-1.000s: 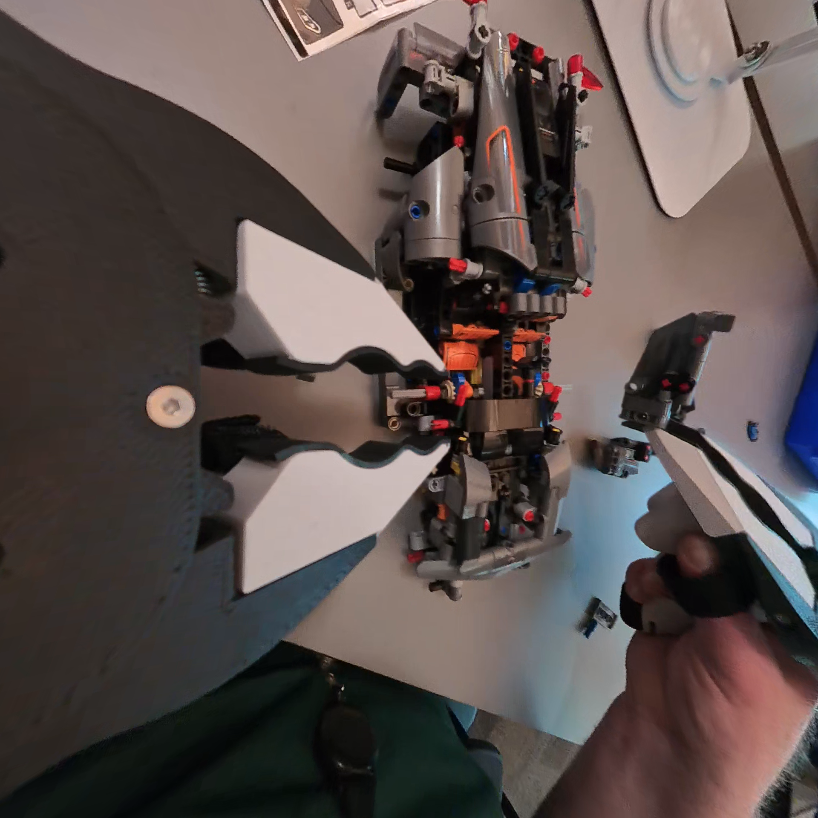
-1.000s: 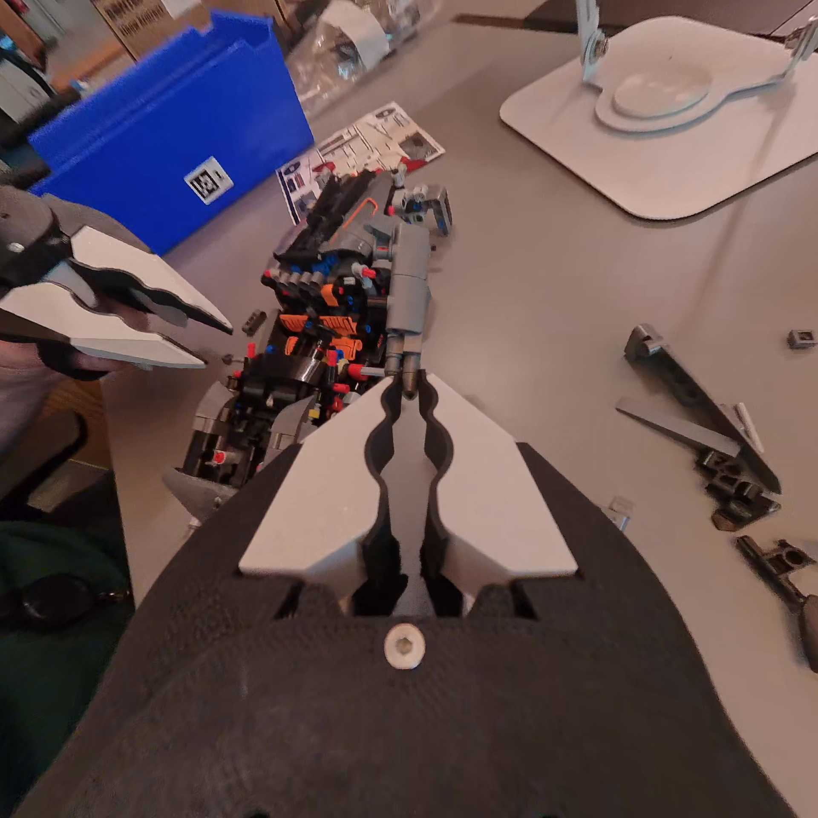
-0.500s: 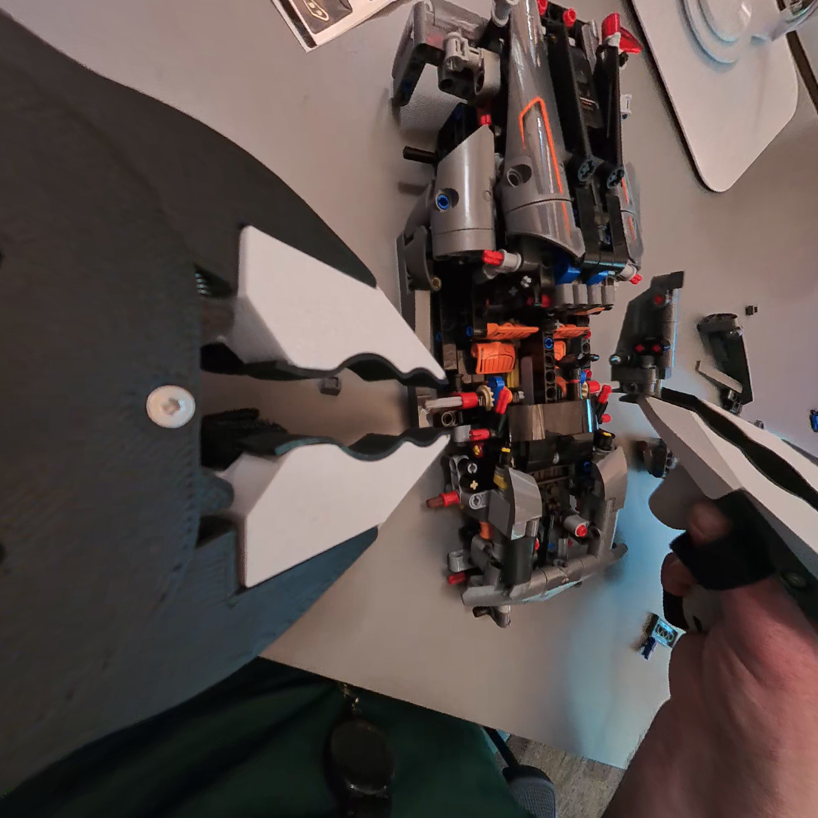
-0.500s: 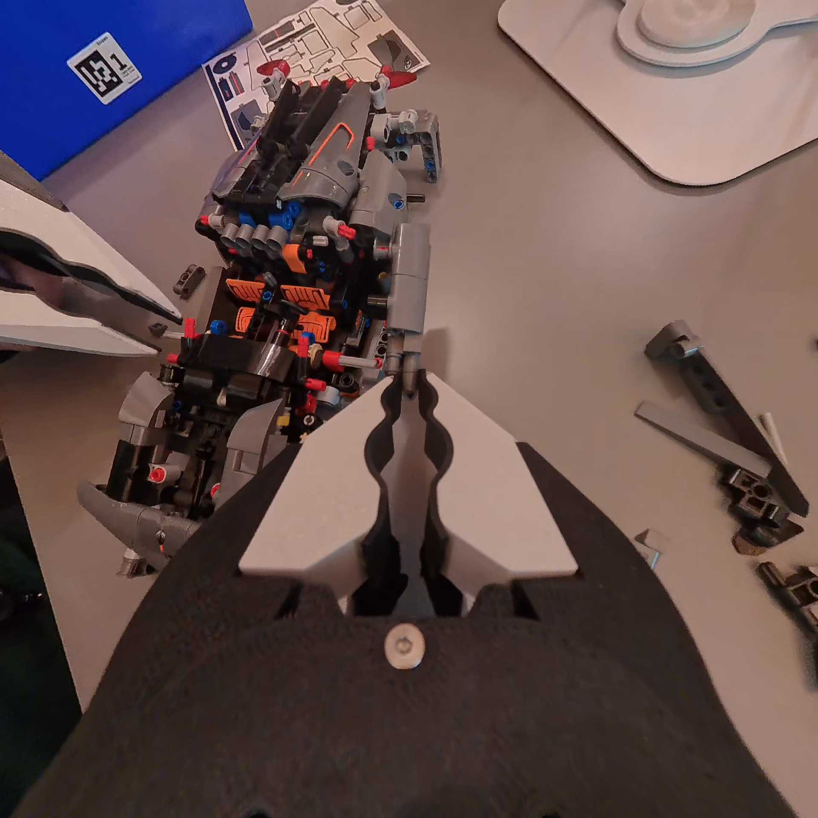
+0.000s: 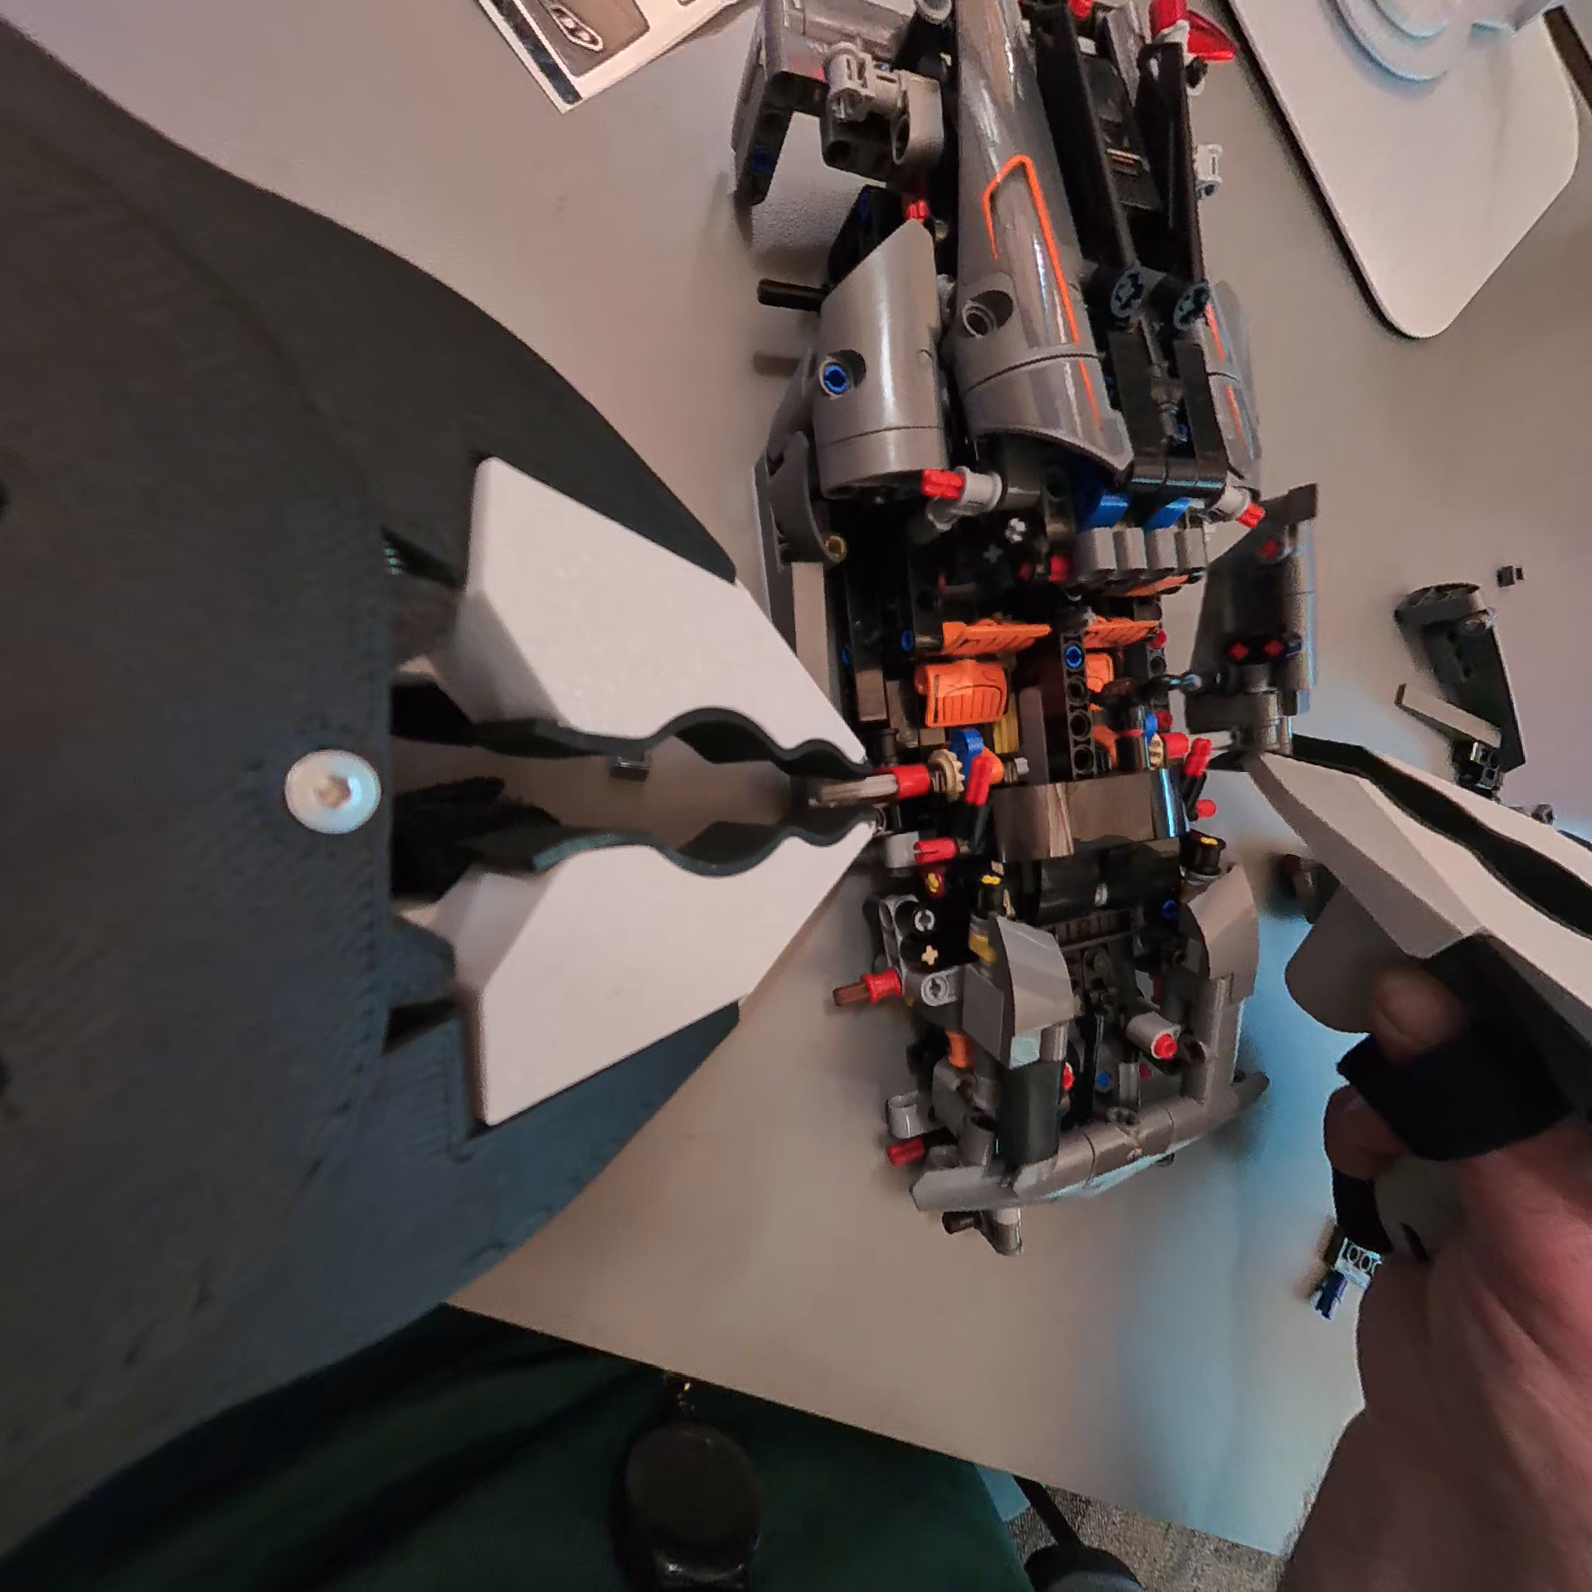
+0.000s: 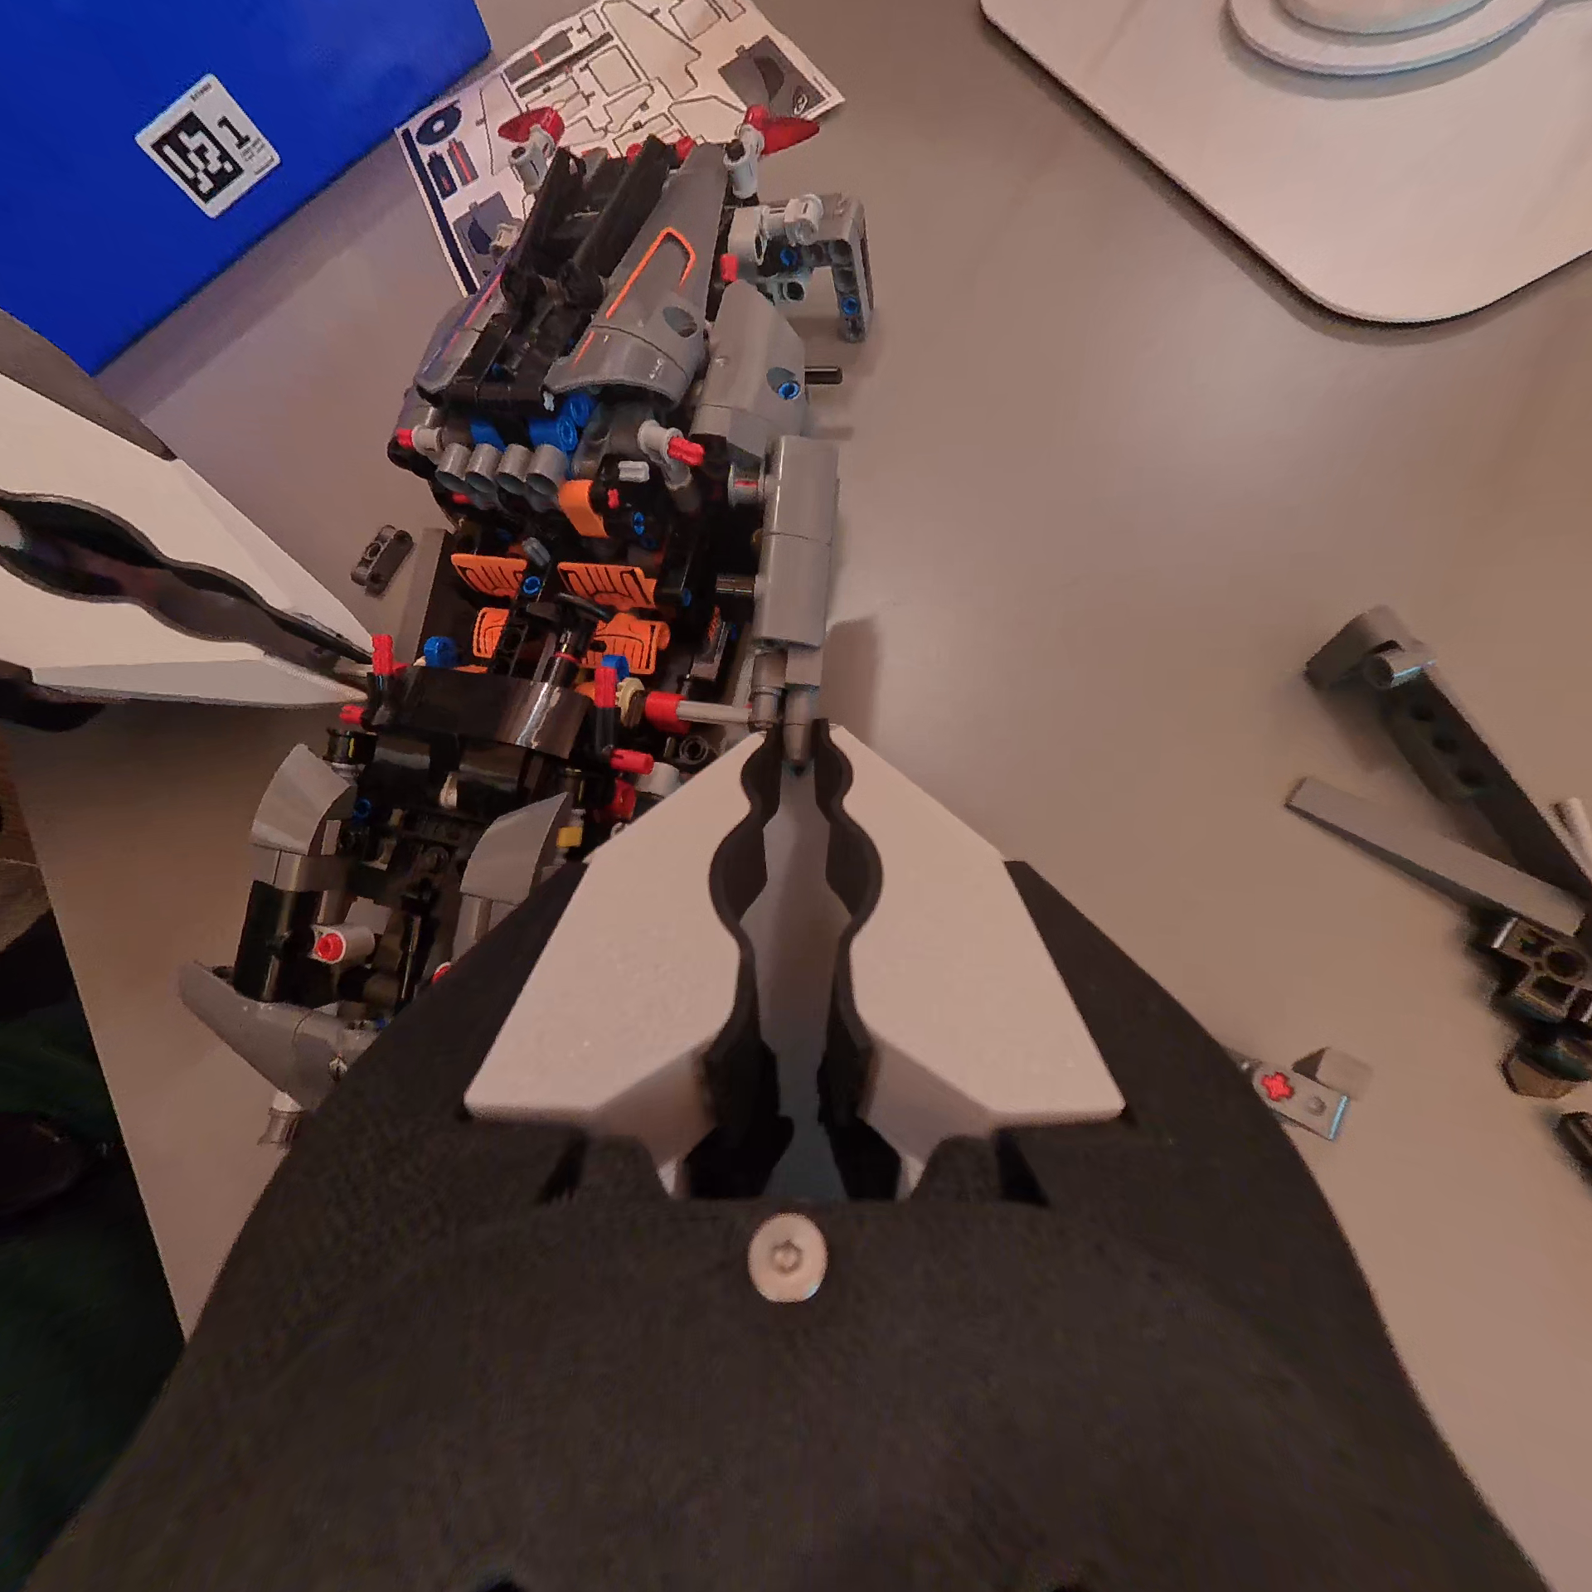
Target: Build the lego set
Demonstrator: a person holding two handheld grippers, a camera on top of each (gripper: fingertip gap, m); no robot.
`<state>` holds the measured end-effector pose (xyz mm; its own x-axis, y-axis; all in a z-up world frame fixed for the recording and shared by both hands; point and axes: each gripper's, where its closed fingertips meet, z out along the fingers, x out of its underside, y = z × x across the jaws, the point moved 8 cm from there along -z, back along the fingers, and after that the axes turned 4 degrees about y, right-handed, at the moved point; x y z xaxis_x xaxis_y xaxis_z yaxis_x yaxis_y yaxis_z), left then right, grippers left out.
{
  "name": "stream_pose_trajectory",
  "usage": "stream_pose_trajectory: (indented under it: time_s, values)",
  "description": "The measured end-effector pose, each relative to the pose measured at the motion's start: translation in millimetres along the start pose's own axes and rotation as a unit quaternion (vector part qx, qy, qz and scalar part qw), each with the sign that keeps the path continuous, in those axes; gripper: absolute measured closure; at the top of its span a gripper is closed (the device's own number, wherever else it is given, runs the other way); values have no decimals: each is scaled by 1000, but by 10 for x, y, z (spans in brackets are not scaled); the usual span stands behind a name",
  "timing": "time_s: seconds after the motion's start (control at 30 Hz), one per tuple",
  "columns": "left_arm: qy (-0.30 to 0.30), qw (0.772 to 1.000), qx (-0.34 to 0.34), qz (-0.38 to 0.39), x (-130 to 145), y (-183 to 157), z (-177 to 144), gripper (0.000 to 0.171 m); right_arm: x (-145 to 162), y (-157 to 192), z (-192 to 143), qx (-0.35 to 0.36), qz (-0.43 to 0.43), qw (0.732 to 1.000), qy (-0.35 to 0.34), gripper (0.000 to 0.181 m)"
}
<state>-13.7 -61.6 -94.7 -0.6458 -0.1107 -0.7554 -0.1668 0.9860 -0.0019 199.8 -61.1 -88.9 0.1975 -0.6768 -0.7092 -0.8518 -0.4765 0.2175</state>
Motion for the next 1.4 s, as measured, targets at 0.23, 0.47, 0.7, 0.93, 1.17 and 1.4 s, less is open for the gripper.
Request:
stream_pose_trajectory:
  time_s: [0.23, 0.47, 0.7, 0.93, 1.17, 1.4]
  values:
    - [1, 1000, 5, -9, -10, -2, 16, 167, -19, 58, -2, 25, -18, 999, 8, 176]
    - [1, 1000, 4, -7, -25, -8, 36, 167, -56, 140, 7, 63, -52, 996, 24, 176]
    - [2, 1000, 8, -2, -33, -20, 47, 167, -65, 159, 25, 59, -46, 997, 23, 176]
    - [-8, 1000, 26, -10, 10, -57, -30, 151, -64, 142, 29, 51, -42, 998, 20, 176]
    - [21, 1000, 8, -6, 17, -45, 41, 165, -69, 140, 29, 50, -45, 997, 24, 176]
    - [23, 1000, 4, 0, 9, -46, 51, 169, -97, 191, 32, 87, -77, 993, 35, 176]
